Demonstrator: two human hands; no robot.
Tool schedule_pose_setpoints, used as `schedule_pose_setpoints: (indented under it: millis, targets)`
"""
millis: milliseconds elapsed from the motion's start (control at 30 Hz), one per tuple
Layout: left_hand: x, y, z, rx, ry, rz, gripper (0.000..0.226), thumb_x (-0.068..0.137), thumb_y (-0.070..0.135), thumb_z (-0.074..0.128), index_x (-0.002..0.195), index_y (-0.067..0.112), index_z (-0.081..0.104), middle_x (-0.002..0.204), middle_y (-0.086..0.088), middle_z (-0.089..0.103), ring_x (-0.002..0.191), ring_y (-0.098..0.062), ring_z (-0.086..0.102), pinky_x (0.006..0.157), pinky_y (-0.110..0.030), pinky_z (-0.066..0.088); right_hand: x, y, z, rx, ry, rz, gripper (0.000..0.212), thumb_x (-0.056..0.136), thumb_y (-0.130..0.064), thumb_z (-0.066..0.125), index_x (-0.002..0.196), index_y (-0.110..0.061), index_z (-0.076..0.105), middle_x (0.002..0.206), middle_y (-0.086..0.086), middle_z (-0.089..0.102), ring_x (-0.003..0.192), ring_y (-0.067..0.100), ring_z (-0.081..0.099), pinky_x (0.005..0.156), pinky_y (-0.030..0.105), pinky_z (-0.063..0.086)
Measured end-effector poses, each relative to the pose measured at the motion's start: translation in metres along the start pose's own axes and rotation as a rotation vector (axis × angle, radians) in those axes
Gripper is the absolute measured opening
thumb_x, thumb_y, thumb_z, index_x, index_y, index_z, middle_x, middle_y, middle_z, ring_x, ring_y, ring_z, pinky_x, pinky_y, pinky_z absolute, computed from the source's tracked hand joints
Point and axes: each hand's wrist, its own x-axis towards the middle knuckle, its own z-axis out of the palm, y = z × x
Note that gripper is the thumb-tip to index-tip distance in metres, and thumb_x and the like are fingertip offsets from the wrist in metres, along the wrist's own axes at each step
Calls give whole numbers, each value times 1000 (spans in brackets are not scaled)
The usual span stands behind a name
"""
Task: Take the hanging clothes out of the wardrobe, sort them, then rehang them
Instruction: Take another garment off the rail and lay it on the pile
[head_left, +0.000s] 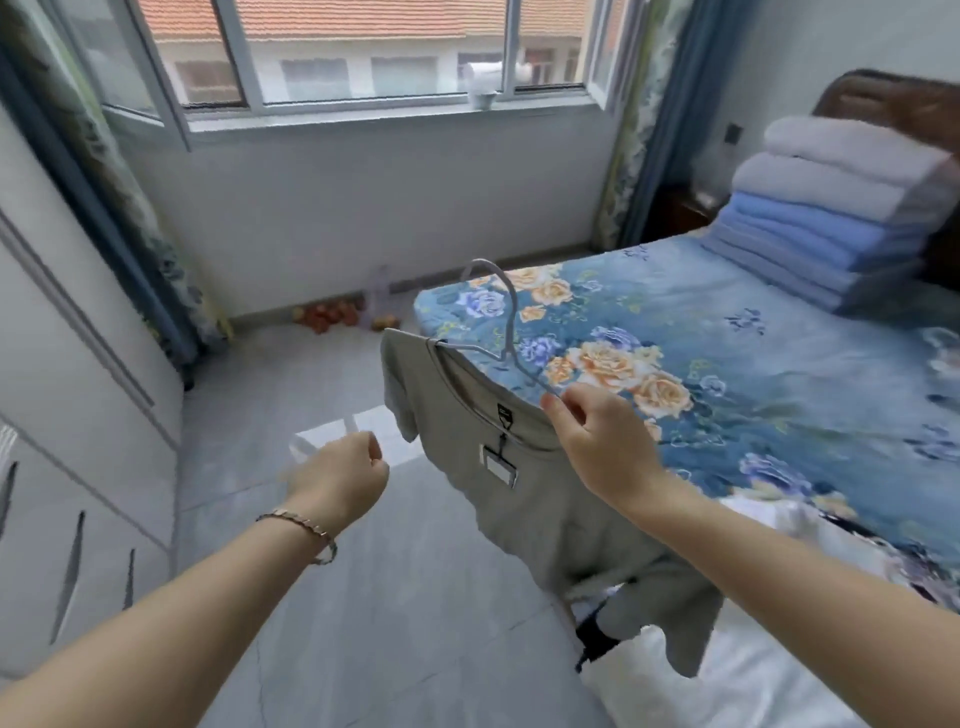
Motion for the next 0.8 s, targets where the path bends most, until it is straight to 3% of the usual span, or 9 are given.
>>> schedule_pose_setpoints:
  millis: [133,300,433,600,700,800]
  targets:
    - [-7,53,29,16,-75,224,20,90,21,43,101,17,60,104,-3,64,94,-25,58,71,-27,39,-53,21,-34,-75,149,126,46,95,-27,49,54,-20,29,51,-4,31,48,11,31,50,31,23]
    - [-30,122,49,48,-130,490,21,92,27,43,99,18,61,105,-5,65,98,-28,60,75,-30,43,-117,47,-91,-127,321,312,44,94,-32,52,57,-12,38,49,-2,34,50,16,36,53,31,27]
    - [-50,184,62,90,-201,643,22,91,23,41,101,17,60,104,-7,64,96,-28,61,75,-30,44,-156,67,-149,-222,504,462,48,90,-37,55,59,-1,47,51,4,41,54,22,43,52,32,29]
    - [-71,260,82,117,-254,760,25,94,20,39,105,15,60,103,-7,65,94,-28,62,72,-30,44,-180,115,-237,-358,733,578,50,90,-40,53,55,-5,46,51,5,43,57,23,45,52,32,29]
    - [-80,302,102,144,-281,802,24,92,16,38,101,14,60,102,-7,65,93,-28,61,71,-30,43,-186,174,-270,-402,768,664,47,90,-41,53,62,-3,52,55,4,48,66,26,50,57,32,31]
    - [-80,344,135,189,-318,830,24,91,17,38,103,16,59,105,-5,65,97,-27,61,69,-28,42,-190,256,-282,-423,705,691,42,92,-37,53,71,0,58,72,7,54,77,29,55,63,32,35]
